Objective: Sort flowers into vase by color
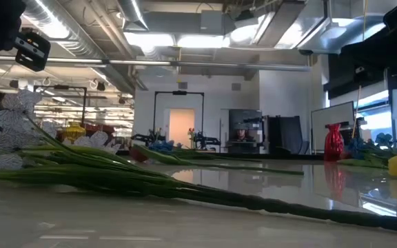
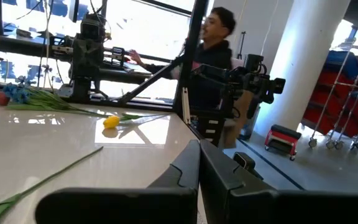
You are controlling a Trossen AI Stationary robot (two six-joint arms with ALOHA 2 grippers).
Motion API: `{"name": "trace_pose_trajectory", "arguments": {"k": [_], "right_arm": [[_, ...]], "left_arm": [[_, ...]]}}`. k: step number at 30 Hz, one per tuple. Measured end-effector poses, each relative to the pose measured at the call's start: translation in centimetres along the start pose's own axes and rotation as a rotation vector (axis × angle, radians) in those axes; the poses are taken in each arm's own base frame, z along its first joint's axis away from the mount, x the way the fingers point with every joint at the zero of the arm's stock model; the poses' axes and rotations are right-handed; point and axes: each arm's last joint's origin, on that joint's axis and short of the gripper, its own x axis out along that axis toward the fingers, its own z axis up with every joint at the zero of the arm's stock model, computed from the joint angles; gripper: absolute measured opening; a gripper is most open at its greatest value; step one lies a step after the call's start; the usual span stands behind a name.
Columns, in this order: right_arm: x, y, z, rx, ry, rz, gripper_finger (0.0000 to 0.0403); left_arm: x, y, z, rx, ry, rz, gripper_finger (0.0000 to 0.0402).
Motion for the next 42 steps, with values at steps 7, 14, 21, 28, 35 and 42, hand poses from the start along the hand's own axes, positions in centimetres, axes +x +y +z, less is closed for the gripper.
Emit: {"name": "trace_pose_trajectory", "arguments": {"k": [7,14,21,28,35,42], "right_arm": [[0.0,0.0,0.0,0.0,0.0,0.0,0.0014],[0.0,0.0,0.0,0.0,0.0,0.0,0.0014],[0.0,0.0,0.0,0.0,0.0,0.0,0.0014],[0.0,0.0,0.0,0.0,0.0,0.0,0.0014],[0.0,0.0,0.1,0.005,-0.014,0.001,0.0014],[-0.1,0.0,1.5,0.286,-0.155,0.028,0.0014]], "left_arm": [[0.0,0.0,0.0,0.0,0.0,0.0,0.0],[0.0,0.0,0.0,0.0,0.0,0.0,0.0],[0.0,0.0,0.0,0.0,0.0,0.0,0.0],[0.0,0.0,0.0,0.0,0.0,0.0,0.0],[0.0,0.0,0.0,0.0,0.0,0.0,0.0],[0.0,0.0,0.0,0.0,-0.001,0.0,0.0]]}}
